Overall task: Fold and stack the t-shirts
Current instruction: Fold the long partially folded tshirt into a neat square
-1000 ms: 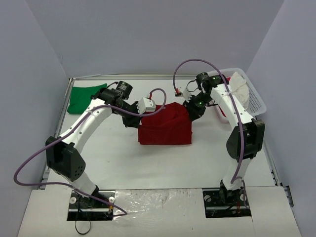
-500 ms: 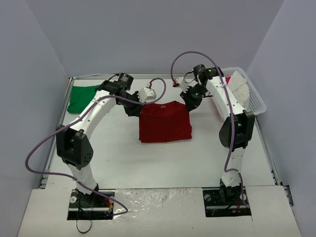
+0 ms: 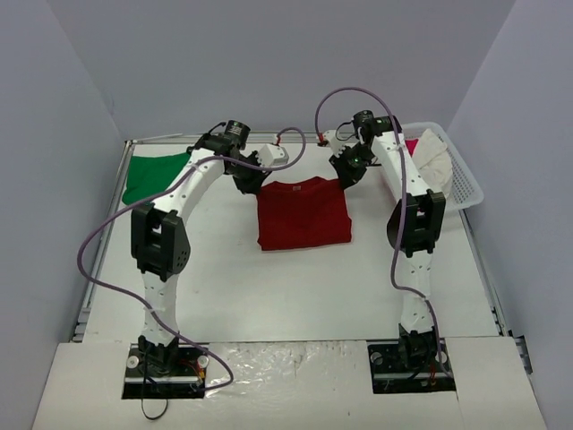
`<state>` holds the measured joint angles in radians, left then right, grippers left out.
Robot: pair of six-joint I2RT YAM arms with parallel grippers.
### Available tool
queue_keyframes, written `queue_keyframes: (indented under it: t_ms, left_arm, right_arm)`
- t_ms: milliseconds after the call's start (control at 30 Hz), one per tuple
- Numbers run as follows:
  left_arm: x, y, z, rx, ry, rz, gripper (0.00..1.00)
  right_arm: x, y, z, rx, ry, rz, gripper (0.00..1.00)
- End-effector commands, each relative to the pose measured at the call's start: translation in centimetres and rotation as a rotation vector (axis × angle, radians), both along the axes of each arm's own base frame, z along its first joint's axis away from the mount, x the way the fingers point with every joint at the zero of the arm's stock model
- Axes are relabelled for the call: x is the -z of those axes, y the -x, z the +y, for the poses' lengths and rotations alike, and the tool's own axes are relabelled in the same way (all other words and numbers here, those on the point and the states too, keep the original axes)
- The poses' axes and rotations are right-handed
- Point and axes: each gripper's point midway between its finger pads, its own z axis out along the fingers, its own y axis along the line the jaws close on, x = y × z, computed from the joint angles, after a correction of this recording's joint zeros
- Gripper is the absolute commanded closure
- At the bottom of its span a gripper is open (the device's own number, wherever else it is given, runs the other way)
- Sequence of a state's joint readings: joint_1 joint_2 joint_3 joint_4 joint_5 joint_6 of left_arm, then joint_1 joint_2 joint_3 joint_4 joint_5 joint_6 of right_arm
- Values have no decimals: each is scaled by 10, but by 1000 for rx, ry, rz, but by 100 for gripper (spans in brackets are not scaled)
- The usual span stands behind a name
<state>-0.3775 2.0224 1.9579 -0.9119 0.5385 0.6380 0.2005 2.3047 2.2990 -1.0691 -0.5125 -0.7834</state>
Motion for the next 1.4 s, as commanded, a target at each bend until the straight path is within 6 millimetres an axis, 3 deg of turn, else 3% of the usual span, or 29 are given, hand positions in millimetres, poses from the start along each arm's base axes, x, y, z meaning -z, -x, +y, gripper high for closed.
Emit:
queue_keyframes:
  t_ms: [0,100,200,267,333,367,467,633,733,800,867,900,933,1000,1067,1100,1133,1167,1267,1300,1367]
  left_arm:
    - [2,-16,-6,7,15,-5,98]
    - [14,-29,-11,-5,20,1,98]
    - [25,-43,-13,-25,9,-9,98]
    - [39,-52,-12,-36,-8,-1,98]
    - [36,-63,-13,-51,-9,-17,98]
    - [48,-66,-12,-59,-22,1,98]
    - [56,-79,-9,-95,-48,-18,98]
    - [69,-90,-5,-135,-79,-25,98]
    - [79,-97,1,-167,-116,-34,98]
    - [82,-106,5,-205,-134,-57,98]
    - [82,-109,4,-208,-136,-54,78]
    - [81,-109,3,-209,-132,-53,69]
    - [75,-108,1,-211,-115,-53,58]
    - [68,-109,-1,-228,-103,-74,56]
    - [41,-114,1,-256,-89,-140,53]
    - [32,-114,3,-277,-83,-156,52]
    - [13,-111,6,-291,-70,-185,52]
    - [-2,-117,13,-336,-78,-242,51]
    - [-43,-116,34,-473,-66,-333,50]
    - [-51,-116,48,-556,-63,-339,49]
    - [-70,-103,67,-639,-14,-352,48]
  right_arm:
    - [5,-8,-4,12,-5,13,100]
    - [32,-23,-2,27,-3,32,100]
    - [42,-39,-2,37,-9,5,100]
    - [45,-46,-3,48,-11,-15,100]
    - [46,-58,-5,66,-14,-49,100]
    - [47,-61,-5,76,-14,-59,100]
    - [51,-72,-7,87,-10,-90,100]
    - [61,-87,-6,111,-10,-130,100]
    - [67,-94,-5,126,-15,-143,86]
    - [72,-101,-7,149,-4,-160,85]
    - [76,-107,-9,174,-2,-172,76]
    - [77,-109,-10,186,6,-177,63]
    - [76,-111,-10,203,6,-182,57]
    - [66,-117,-11,232,-3,-212,53]
    - [55,-120,-13,256,-5,-240,52]
    - [29,-126,-10,263,-25,-305,51]
    - [28,-122,-13,280,-18,-302,50]
    - [-1,-121,-12,289,-36,-352,48]
    - [-22,-112,-11,308,-16,-401,41]
    - [-50,-107,-10,303,-18,-456,37]
    - [-44,-87,-1,294,48,-455,36]
